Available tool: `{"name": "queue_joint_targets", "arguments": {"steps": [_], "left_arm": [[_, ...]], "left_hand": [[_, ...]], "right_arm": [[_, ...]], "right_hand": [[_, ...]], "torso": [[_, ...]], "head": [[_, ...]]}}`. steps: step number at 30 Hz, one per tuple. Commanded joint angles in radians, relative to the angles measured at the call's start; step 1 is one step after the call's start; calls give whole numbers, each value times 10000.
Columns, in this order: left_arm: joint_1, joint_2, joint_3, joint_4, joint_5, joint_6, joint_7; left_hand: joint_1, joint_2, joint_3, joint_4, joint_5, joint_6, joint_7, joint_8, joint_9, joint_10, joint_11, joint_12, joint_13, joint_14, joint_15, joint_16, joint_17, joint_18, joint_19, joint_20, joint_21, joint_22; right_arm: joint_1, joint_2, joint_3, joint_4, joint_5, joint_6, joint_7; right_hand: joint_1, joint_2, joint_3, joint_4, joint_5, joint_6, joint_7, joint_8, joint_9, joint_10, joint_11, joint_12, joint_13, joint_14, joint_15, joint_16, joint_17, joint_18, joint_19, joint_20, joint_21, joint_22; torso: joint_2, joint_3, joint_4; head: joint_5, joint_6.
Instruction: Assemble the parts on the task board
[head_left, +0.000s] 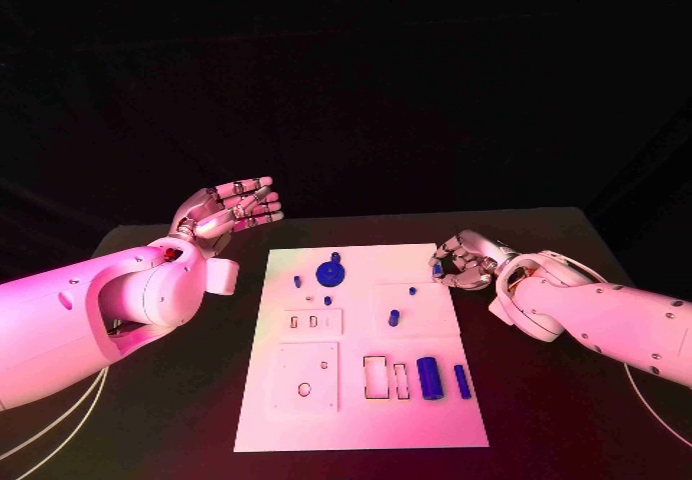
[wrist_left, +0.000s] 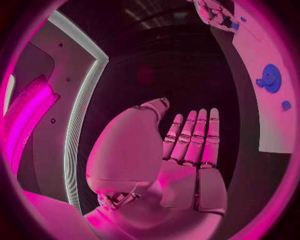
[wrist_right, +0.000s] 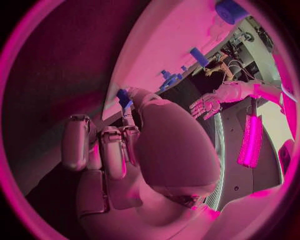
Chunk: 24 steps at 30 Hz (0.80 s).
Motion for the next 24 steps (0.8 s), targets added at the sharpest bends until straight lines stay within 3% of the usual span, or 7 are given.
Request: {"name": "queue_joint_targets", "arguments": {"steps": [1, 11, 24], "left_arm": [[7, 9, 6, 9, 26, 181, 61], [7, 2, 6, 12, 26, 185, 50], [7, -7, 6, 15, 26, 187, 41]], "left_hand": [[-84, 25, 66, 20, -50, 51, 1000, 67, 15, 69, 2, 4, 4, 47, -6, 12, 11, 170, 63, 10, 65, -9], [-84, 25, 66, 20, -50, 51, 1000, 67, 15, 69, 2, 4, 4, 47, -6, 12, 11, 170, 63, 10, 65, -9], [-84, 25, 66, 20, -50, 51, 1000, 67, 15, 69, 2, 4, 4, 47, -6, 12, 11, 170, 63, 10, 65, -9]], "right_arm": [[-15, 9, -5, -14, -133, 56, -53], [-15, 23, -5, -32, -97, 15, -34], [-25, 25, -5, -56, -90, 13, -41]], "right_hand": [[-143, -44, 72, -8, -100, -72, 9, 0, -19, 293, -67, 20, 1616, 1026, -78, -6, 2480, -18, 1, -60, 17, 435], [-507, -335, -22, 30, -218, -542, 151, -198, -107, 183, 59, -104, 1494, 1018, 21, -18, 2445, -20, -9, 4, -33, 437], [-524, -331, -30, 34, -217, -559, 160, -202, -109, 185, 68, -101, 1498, 1020, 31, -15, 2455, -21, -5, 12, -30, 443]], "torso": [[6, -1, 2], [2, 1, 5], [2, 8, 0]], "head": [[-2, -8], [-10, -18], [-10, -21]]}}
